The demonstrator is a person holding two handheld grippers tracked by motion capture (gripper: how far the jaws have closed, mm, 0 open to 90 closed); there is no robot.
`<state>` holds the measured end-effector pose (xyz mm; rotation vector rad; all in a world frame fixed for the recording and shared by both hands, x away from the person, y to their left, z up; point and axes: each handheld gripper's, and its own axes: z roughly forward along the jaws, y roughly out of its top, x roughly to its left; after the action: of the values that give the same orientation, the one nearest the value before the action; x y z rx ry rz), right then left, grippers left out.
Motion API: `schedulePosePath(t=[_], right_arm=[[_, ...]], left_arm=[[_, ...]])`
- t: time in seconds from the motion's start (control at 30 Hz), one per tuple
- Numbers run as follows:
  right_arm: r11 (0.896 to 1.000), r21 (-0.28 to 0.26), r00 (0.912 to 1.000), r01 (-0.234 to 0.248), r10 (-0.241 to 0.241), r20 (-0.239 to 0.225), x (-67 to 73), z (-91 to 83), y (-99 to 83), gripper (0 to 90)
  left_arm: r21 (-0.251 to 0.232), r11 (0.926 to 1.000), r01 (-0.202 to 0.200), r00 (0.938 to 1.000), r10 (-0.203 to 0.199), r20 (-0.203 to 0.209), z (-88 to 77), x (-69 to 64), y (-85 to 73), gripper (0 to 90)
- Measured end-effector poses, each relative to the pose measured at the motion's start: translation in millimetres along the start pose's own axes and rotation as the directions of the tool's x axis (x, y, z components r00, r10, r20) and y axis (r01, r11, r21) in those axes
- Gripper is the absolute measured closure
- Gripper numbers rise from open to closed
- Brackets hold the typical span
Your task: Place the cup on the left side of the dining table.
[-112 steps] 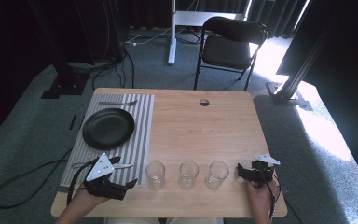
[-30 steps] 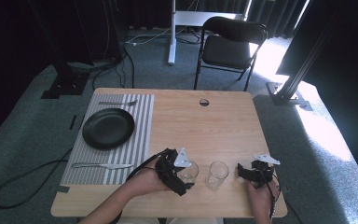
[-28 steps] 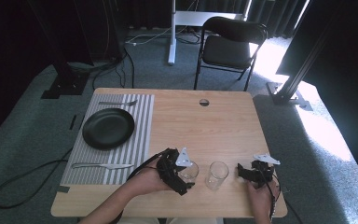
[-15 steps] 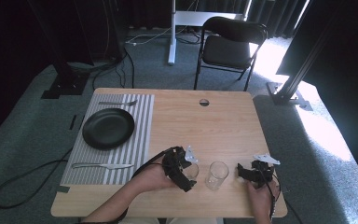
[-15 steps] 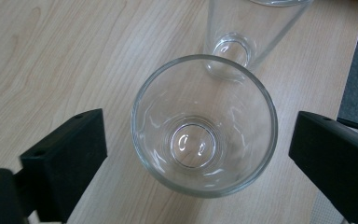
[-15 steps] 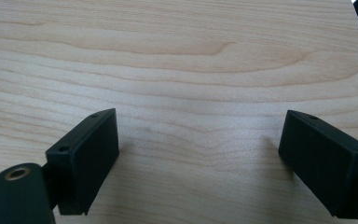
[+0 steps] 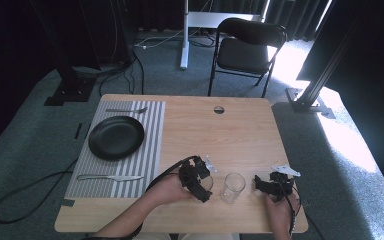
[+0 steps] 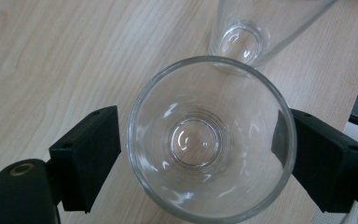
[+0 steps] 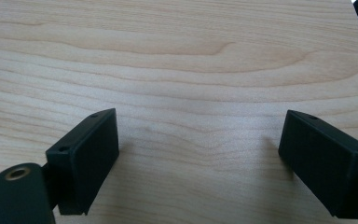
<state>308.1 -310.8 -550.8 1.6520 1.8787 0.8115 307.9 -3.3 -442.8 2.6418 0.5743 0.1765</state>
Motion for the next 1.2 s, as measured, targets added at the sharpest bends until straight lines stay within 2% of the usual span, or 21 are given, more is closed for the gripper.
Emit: schedulePosePath(t=[0.13,0.2,0.37,0.8,0.83,0.9,1.2], right_arm=[[1.0,0.0,1.0,0.0,0.0,0.0,0.0,0.0,0.0,11.5],[1.0,0.0,1.0,-0.001,0.001,0.0,0.0,0.0,0.0,11.5],[1.0,0.0,1.0,-0.001,0.001,0.0,0.0,0.0,0.0,11.6],[1.0,-0.001,1.0,-0.001,0.001,0.001,0.0,0.0,0.0,11.7],[1.0,-0.001,1.0,-0.001,0.001,0.001,-0.1,0.0,0.0,11.7],[1.0,-0.001,1.0,-0.002,0.002,0.001,0.0,0.0,0.0,11.8],[1.0,0.0,1.0,-0.003,0.003,0.002,-0.1,-0.1,0.0,11.8]], left_arm=[[0.013,0.9999,0.003,0.9996,-0.002,-0.029,2.0,-2.3,0.9,19.9],[0.018,0.9997,0.015,0.9998,-0.015,-0.013,2.5,-1.7,1.1,20.7],[0.02,0.9995,0.023,0.9997,-0.023,-0.009,4.7,-2.6,2.1,28.0],[0.003,0.9997,0.025,0.9997,-0.025,-0.006,5.0,-1.6,0.6,28.7],[-0.003,0.9993,0.038,0.9993,-0.038,-0.006,5.1,-1.7,0.2,28.7],[0.0,0.9998,0.021,0.9998,-0.021,-0.005,4.6,-1.4,-0.2,28.7],[0.005,0.9998,0.021,0.9997,-0.021,0.01,2.7,-0.7,-1.8,28.8]])
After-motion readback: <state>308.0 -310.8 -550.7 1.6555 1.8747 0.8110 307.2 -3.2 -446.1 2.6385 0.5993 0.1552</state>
